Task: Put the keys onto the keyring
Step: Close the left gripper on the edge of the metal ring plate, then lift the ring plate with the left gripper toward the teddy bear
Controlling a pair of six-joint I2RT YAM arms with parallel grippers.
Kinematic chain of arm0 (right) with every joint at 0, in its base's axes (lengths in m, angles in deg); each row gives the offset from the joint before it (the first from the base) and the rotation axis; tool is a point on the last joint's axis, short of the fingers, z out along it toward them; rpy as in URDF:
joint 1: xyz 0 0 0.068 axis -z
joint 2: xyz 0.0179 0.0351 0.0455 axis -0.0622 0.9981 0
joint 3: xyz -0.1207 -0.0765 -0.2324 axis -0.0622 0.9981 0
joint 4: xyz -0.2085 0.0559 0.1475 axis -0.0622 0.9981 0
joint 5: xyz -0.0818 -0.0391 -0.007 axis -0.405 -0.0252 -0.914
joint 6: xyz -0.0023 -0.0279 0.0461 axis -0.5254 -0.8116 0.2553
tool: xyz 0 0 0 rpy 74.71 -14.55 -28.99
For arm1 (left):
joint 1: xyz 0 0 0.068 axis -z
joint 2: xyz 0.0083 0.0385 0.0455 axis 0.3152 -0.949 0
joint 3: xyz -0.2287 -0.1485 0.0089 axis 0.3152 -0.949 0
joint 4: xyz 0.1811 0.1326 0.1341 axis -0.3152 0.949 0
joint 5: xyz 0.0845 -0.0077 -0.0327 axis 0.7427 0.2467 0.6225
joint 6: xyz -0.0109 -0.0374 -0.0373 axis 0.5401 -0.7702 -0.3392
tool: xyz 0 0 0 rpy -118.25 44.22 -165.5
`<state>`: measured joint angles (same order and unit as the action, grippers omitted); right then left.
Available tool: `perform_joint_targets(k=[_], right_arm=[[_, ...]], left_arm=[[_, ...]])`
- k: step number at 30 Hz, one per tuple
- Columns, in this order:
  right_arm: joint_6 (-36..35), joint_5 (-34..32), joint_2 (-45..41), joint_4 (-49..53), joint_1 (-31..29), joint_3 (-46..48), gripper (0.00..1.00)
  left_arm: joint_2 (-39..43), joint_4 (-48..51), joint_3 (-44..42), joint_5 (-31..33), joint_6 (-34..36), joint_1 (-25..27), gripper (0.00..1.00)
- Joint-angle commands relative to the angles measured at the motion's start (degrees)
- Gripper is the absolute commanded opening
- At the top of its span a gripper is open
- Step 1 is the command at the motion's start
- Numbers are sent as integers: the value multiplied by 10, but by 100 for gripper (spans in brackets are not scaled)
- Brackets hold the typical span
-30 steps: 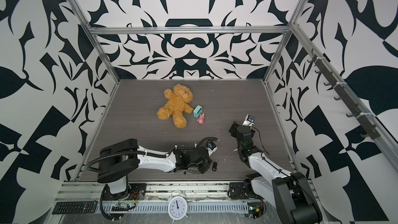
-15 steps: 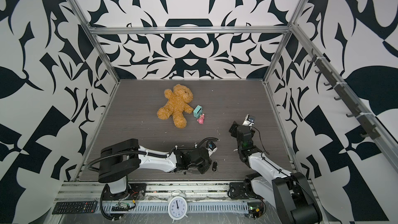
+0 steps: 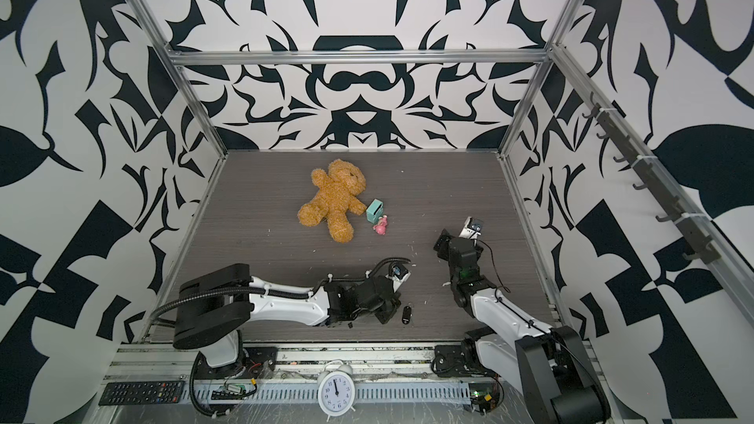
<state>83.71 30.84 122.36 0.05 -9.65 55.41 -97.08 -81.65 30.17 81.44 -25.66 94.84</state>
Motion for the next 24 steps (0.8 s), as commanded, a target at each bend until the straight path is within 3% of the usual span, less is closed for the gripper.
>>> perform_joint_targets(k=[1,6,10,12,14,19,21,24], right_arm=[[-7,-3,-8,-20,-1,-9,84],[-5,-4,6,-33,-1,-12,84],[-5,-2,20,-36,-1,-19,83],[-7,5,21,-34,-1,-20,82],[-3,5,14,-22,-1,-20,82],[2,3,-20,-25,-1,1,84],[3,-2,-27,-16,-1,2,86],[8,-18,-40,1,-1,3,88]], left_arm=[[50,-28,-7,51,34,-8,0],[112,-6,-10,67,61,-46,0],[178,47,-28,57,134,-92,0],[210,65,-53,148,156,-97,0],[245,35,-95,175,182,-109,0],[356,18,-145,145,194,-153,0],[387,48,-143,167,187,-156,0],[421,65,-140,150,186,-156,0]])
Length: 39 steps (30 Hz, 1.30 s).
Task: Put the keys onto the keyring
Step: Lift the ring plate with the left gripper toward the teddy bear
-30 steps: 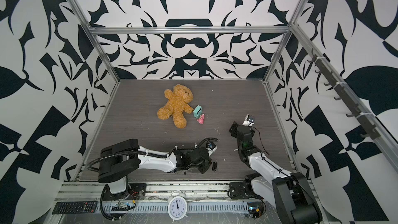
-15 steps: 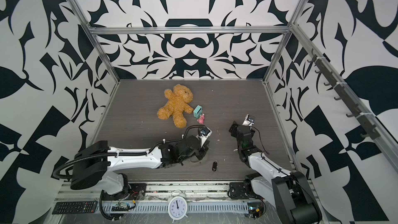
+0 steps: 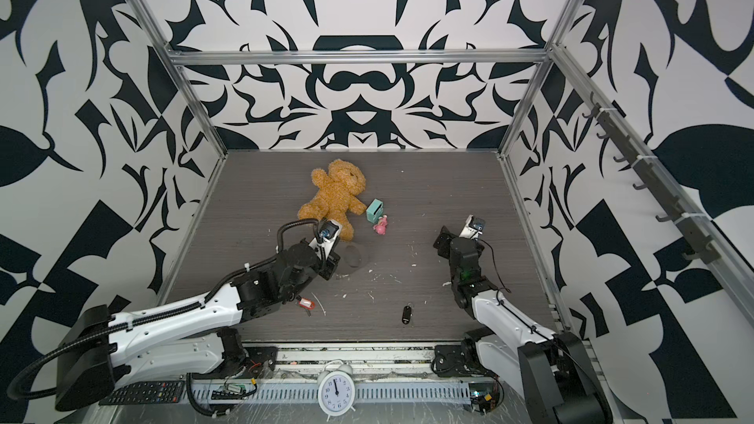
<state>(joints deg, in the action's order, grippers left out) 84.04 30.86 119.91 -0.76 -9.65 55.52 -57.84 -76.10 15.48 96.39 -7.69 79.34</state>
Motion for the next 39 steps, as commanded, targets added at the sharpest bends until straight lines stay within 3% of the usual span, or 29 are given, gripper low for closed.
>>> perform_joint_targets(k=[1,11,16,19,22,24,28,32,35,39], right_arm=[[4,-18,-19,7,-1,5,89],[7,-25,-34,0,-1,16,93],[3,-17,24,-5,-1,-15,90],[2,-9,41,15,-1,-33,87],[2,-4,24,43,-1,-36,88],[13,6,-2,95,0,-43,90],[88,29,-63,226,-1,-49,80],[134,66,-134,334,-7,-37,74],[162,148,-168,349,-15,-20,68],[194,161,-164,374,-69,-27,63]], left_arm=[[33,10,8,-7,10,-2,0],[-9,40,82,5,72,-7,0],[-34,-66,95,-45,118,-26,0],[-82,-93,156,-56,136,-30,0],[-108,-82,227,-81,90,-30,0],[-111,-24,273,-110,41,-30,0],[-101,-4,268,-118,-15,-31,0],[-104,37,290,-116,-22,-31,0],[-104,41,291,-113,-24,-32,0],[-98,40,288,-110,-30,-36,0]])
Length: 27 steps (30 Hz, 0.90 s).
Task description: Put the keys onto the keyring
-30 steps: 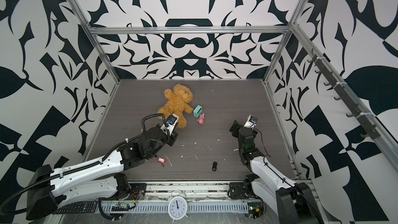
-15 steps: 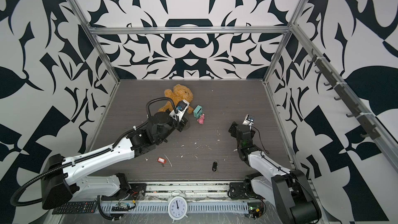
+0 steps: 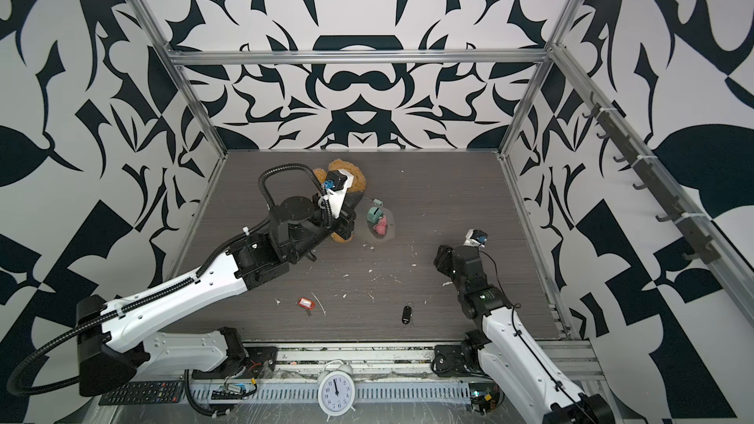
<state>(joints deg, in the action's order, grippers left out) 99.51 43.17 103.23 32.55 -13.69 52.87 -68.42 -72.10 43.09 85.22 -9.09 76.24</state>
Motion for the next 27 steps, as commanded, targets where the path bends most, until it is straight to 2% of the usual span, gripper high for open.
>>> perform_joint_targets(k=[1,6,9,14,18,27], right_arm=[[44,36,9,42,-50,-3,62],[65,-26,50,96,-165,-33,61],[75,-67,75,131,-211,-50,61],[86,-63,120,158,-267,-74,62],[101,-103,149,241,-326,-114,70],[107,-91,204,267,-413,-146,78]], left_arm=[[11,0,9,5,-20,-6,0],[17,1,6,-8,-24,-13,0],[18,2,5,-19,-28,-25,0],[20,0,1,-56,-41,-39,0],[18,10,5,-46,-42,-43,0],[27,0,-4,-42,-44,-44,0]])
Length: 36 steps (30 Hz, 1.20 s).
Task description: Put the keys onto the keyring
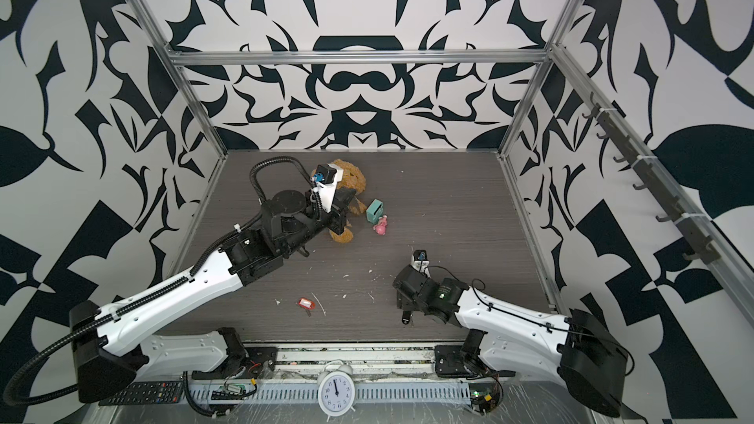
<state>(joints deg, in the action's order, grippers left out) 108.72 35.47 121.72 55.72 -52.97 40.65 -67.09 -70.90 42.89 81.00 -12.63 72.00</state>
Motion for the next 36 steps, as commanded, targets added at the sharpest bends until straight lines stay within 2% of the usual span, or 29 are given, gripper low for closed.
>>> perform_joint_targets(k=[1,7,16,24,30,33,36], right_arm=[[21,-15,32,41,-30,-29,80],[42,-30,109,96,-73,-66,82],[86,-46,168,209,-107,-109,68],[141,-50,149,235,-107,-81,55],[141,-73,111,249,-107,-92,55],[90,-62,72,185,-108,-95,57],[60,-38,49,107,-110,-74,69]], left_arm=[[14,-12,-2,0,-9,-2,0],[4,-26,-3,26,6,-4,0],[-21,-14,15,104,33,-10,0],[-7,-15,5,103,35,-10,0],[-8,-16,5,103,39,-10,0],[-10,-20,6,104,43,-10,0],[-13,-22,6,106,46,-10,0]])
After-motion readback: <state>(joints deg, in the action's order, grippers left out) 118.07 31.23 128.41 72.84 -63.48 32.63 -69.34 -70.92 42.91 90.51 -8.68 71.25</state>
